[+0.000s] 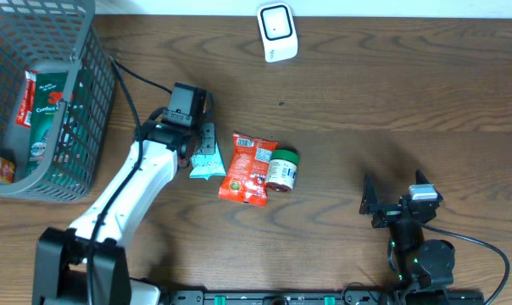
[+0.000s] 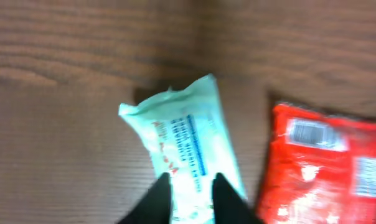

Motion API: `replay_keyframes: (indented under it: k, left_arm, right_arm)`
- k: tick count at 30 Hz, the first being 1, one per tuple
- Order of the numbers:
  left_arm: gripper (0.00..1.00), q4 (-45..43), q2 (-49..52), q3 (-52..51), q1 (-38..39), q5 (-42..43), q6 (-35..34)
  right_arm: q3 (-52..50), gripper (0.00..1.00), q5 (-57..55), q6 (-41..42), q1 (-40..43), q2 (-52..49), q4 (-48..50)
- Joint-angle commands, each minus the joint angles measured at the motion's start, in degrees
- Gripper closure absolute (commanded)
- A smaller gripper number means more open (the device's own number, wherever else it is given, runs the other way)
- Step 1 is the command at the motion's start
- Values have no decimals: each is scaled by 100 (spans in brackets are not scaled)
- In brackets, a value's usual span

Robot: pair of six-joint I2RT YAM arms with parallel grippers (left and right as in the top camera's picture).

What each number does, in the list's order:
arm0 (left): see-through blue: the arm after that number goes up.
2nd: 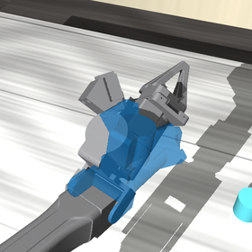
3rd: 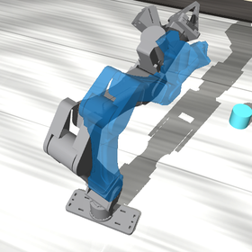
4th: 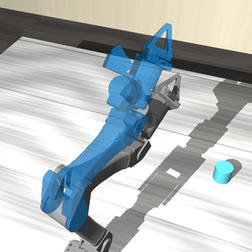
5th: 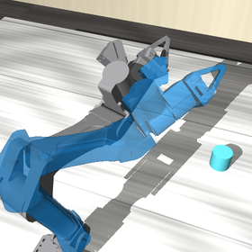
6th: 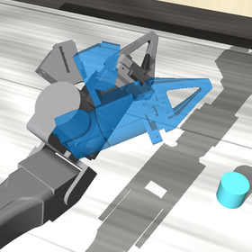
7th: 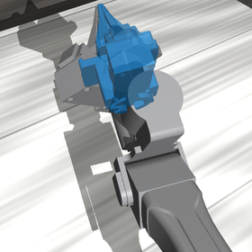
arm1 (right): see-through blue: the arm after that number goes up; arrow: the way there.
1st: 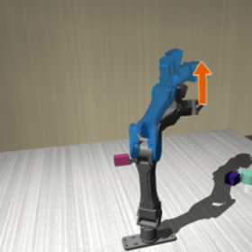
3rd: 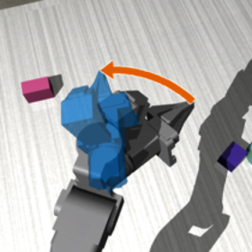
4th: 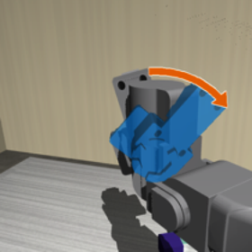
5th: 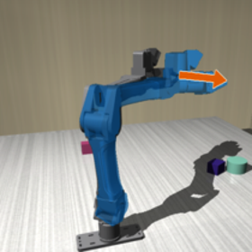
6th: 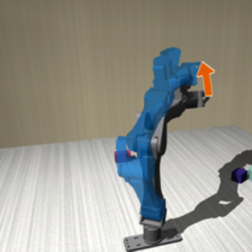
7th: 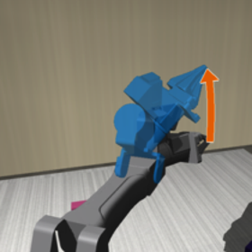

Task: Scan the item barcode
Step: 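Place the wipes pack on the table left of the red bag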

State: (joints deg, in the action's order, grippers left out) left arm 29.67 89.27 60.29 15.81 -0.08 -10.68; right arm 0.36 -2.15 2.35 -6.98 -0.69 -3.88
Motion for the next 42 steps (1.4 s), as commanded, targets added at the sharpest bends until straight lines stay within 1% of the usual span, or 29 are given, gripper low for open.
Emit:
replay_keyframes:
  k: [1, 5, 12, 15, 17, 20, 21, 24, 27, 29, 32, 37, 38, 42]
  left_arm:
    - [81, 20, -24, 44, 2, 260, -109]
    - [81, -94, 260, -170, 2, 243, -111]
    - [73, -236, 1222, -223, 2, 234, -127]
    - [72, -197, 1429, -223, 0, -149, -125]
    - [66, -140, 1375, -205, -4, -485, -114]
    - [57, 48, 1117, -63, -2, -708, 208]
    - [55, 118, 984, 11, -4, -708, 343]
    - [51, 219, 516, 129, -2, -704, 350]
    - [49, 225, 39, 129, 26, -649, 212]
    - [48, 243, -195, 129, 42, -533, 2]
    - [48, 245, -280, 96, 68, -334, -304]
    - [48, 151, -83, -96, 105, -337, -898]
    - [46, 140, 94, -111, 114, -337, -979]
    - [46, 0, 529, -111, 133, -337, -977]
  right_arm:
    - [-4, 1, -13, -48, 24, 31, -22]
    - [-4, 1, -13, -48, 24, 31, -22]
    - [-4, 1, -13, -48, 24, 31, -22]
    - [-4, 1, -13, -48, 24, 31, -22]
    - [-4, 1, -13, -48, 24, 31, -22]
    - [-4, 1, -13, -48, 24, 31, -24]
    - [-4, 1, -13, -48, 24, 31, -24]
    - [-4, 1, -13, -48, 24, 31, -22]
    - [-4, 1, -13, -48, 24, 31, -22]
    - [-4, 1, -13, -48, 24, 31, -24]
    - [-4, 1, -13, -48, 24, 31, -22]
    - [-4, 1, -13, -48, 24, 31, -22]
    - [-4, 1, -13, -48, 24, 31, -22]
    - [-4, 1, -13, -48, 24, 31, -24]
